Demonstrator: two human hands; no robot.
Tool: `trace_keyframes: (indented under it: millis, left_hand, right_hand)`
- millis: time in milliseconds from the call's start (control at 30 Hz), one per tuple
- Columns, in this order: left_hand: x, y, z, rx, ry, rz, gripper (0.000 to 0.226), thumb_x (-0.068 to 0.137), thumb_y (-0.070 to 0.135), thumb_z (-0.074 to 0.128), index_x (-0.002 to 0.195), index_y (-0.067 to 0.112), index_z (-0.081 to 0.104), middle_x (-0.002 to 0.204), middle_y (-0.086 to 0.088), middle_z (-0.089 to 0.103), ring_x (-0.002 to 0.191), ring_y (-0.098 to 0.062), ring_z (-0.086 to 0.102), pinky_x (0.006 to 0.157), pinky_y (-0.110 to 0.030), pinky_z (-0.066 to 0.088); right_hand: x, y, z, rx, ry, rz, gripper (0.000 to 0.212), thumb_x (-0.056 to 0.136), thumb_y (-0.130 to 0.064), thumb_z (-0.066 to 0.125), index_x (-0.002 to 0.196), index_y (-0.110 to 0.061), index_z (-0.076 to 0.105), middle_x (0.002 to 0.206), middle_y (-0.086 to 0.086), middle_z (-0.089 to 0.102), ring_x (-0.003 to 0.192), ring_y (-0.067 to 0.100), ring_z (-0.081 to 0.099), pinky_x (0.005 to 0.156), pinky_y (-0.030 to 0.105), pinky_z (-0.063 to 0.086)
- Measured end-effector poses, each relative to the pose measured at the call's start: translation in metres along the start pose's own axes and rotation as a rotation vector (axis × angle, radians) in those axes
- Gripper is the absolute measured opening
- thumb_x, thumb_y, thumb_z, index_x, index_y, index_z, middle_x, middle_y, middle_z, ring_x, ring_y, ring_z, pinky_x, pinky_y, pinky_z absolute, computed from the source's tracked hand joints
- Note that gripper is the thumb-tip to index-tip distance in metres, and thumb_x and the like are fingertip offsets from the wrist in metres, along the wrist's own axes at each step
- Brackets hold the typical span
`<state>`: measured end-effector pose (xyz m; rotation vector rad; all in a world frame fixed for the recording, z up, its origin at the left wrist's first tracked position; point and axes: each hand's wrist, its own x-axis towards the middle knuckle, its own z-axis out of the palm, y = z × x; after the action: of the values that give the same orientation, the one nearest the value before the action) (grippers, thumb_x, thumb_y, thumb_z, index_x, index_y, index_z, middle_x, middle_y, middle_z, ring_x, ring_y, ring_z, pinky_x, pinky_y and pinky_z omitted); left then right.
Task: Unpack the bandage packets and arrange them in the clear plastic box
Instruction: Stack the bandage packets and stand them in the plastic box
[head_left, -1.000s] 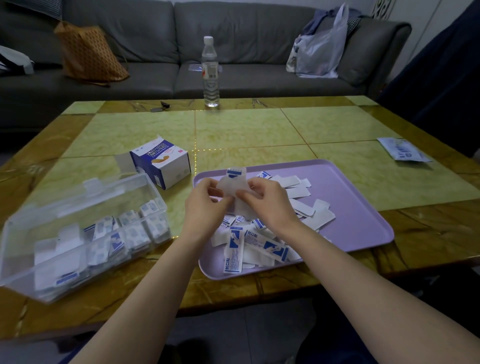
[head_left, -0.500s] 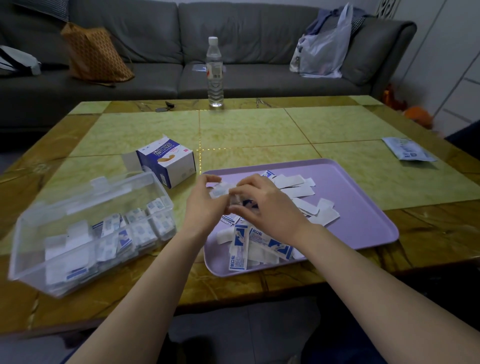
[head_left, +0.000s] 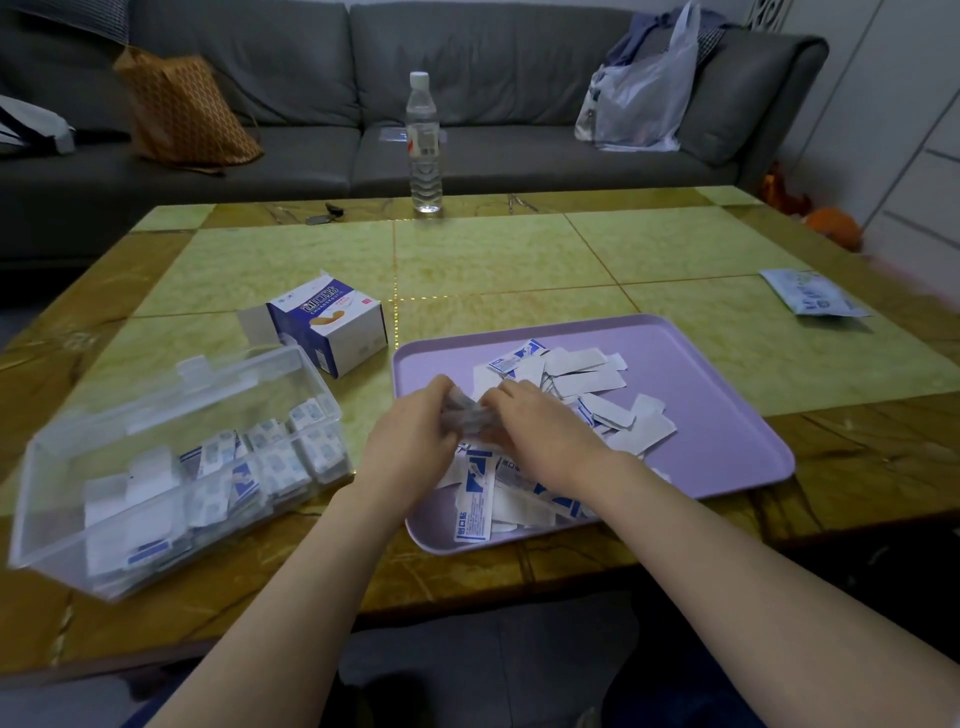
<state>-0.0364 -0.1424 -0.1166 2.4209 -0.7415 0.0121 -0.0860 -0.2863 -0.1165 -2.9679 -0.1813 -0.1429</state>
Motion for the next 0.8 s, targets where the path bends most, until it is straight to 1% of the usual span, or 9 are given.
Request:
trace_keyframes:
  millis: [67, 133, 300, 433, 500, 567, 633, 700, 800]
  left_hand:
    - [-0.002, 0.0, -0.001, 0.079, -0.026, -0.004, 0.018, 0.083, 0.011, 0.057, 0.093, 0.02, 0.046, 0.097, -0.002, 0.063, 0.084, -0.024, 0.057, 0.066, -0.035, 0.045]
    - [-0.001, 0.001, -0.004, 0.131, -0.009, -0.01, 0.015, 0.083, 0.013, 0.057, 0.096, 0.019, 0.05, 0.099, -0.003, 0.061, 0.085, -0.023, 0.056, 0.065, -0.033, 0.042]
    - [-0.002, 0.001, -0.009, 0.296, -0.019, -0.019, 0.014, 0.088, 0.025, 0.056, 0.099, 0.019, 0.063, 0.098, -0.002, 0.063, 0.087, -0.022, 0.057, 0.063, -0.028, 0.038]
    - [-0.002, 0.004, -0.01, 0.365, -0.012, 0.036, 0.02, 0.092, 0.027, 0.051, 0.11, 0.02, 0.056, 0.104, -0.001, 0.059, 0.094, -0.022, 0.054, 0.072, -0.031, 0.039]
    - [-0.004, 0.004, -0.006, 0.438, -0.087, 0.059, 0.022, 0.094, 0.027, 0.046, 0.114, 0.018, 0.05, 0.109, -0.003, 0.054, 0.098, -0.022, 0.051, 0.076, -0.03, 0.036]
    - [-0.007, 0.001, 0.0, 0.543, -0.203, 0.031, 0.025, 0.096, 0.026, 0.042, 0.118, 0.015, 0.043, 0.117, -0.006, 0.049, 0.106, -0.023, 0.046, 0.083, -0.031, 0.036]
    - [-0.01, -0.001, 0.006, 0.618, -0.292, -0.005, 0.029, 0.097, 0.028, 0.039, 0.122, 0.012, 0.037, 0.124, -0.009, 0.043, 0.115, -0.026, 0.041, 0.091, -0.033, 0.035]
    - [-0.012, 0.001, 0.007, 0.641, -0.312, 0.001, 0.03, 0.097, 0.027, 0.039, 0.123, 0.012, 0.036, 0.126, -0.009, 0.042, 0.117, -0.026, 0.039, 0.094, -0.034, 0.034]
    - [-0.011, 0.006, 0.003, 0.605, -0.222, 0.024, 0.021, 0.096, 0.023, 0.041, 0.116, 0.016, 0.04, 0.12, -0.005, 0.047, 0.113, -0.024, 0.042, 0.091, -0.035, 0.031]
  right_hand:
    - [-0.001, -0.004, 0.003, 0.04, -0.078, 0.013, 0.025, 0.094, -0.017, 0.05, 0.117, -0.01, 0.045, 0.115, 0.008, 0.049, 0.106, 0.024, 0.043, 0.083, 0.033, 0.036]
    - [-0.002, -0.006, 0.004, 0.05, -0.09, 0.021, 0.024, 0.094, -0.015, 0.048, 0.117, -0.009, 0.044, 0.114, 0.009, 0.049, 0.106, 0.025, 0.043, 0.081, 0.033, 0.034]
    - [-0.001, -0.009, -0.003, 0.047, 0.013, 0.031, 0.021, 0.093, -0.007, 0.043, 0.113, -0.01, 0.051, 0.112, 0.007, 0.054, 0.104, 0.025, 0.047, 0.075, 0.029, 0.031]
    - [-0.001, -0.011, -0.006, 0.056, 0.087, 0.028, 0.021, 0.091, -0.004, 0.045, 0.11, -0.012, 0.053, 0.107, 0.005, 0.057, 0.099, 0.024, 0.051, 0.068, 0.026, 0.027]
    - [0.0, -0.011, -0.004, 0.061, 0.049, 0.01, 0.028, 0.09, -0.002, 0.045, 0.116, -0.013, 0.05, 0.112, 0.005, 0.055, 0.104, 0.023, 0.049, 0.073, 0.027, 0.033]
    - [0.0, -0.012, 0.001, 0.079, -0.024, -0.009, 0.038, 0.089, 0.001, 0.045, 0.124, -0.013, 0.046, 0.121, 0.006, 0.05, 0.112, 0.023, 0.044, 0.086, 0.031, 0.038]
    - [-0.001, -0.012, 0.007, 0.074, -0.103, -0.009, 0.045, 0.089, 0.001, 0.045, 0.132, -0.012, 0.039, 0.128, 0.009, 0.044, 0.117, 0.025, 0.04, 0.096, 0.035, 0.036]
    - [-0.001, -0.012, 0.01, 0.085, -0.121, 0.006, 0.043, 0.089, 0.001, 0.044, 0.131, -0.01, 0.039, 0.127, 0.01, 0.044, 0.117, 0.025, 0.039, 0.097, 0.036, 0.035]
    - [0.002, -0.009, 0.009, 0.156, 0.005, 0.04, 0.029, 0.091, -0.002, 0.044, 0.118, -0.01, 0.05, 0.116, 0.009, 0.051, 0.109, 0.025, 0.044, 0.09, 0.035, 0.037]
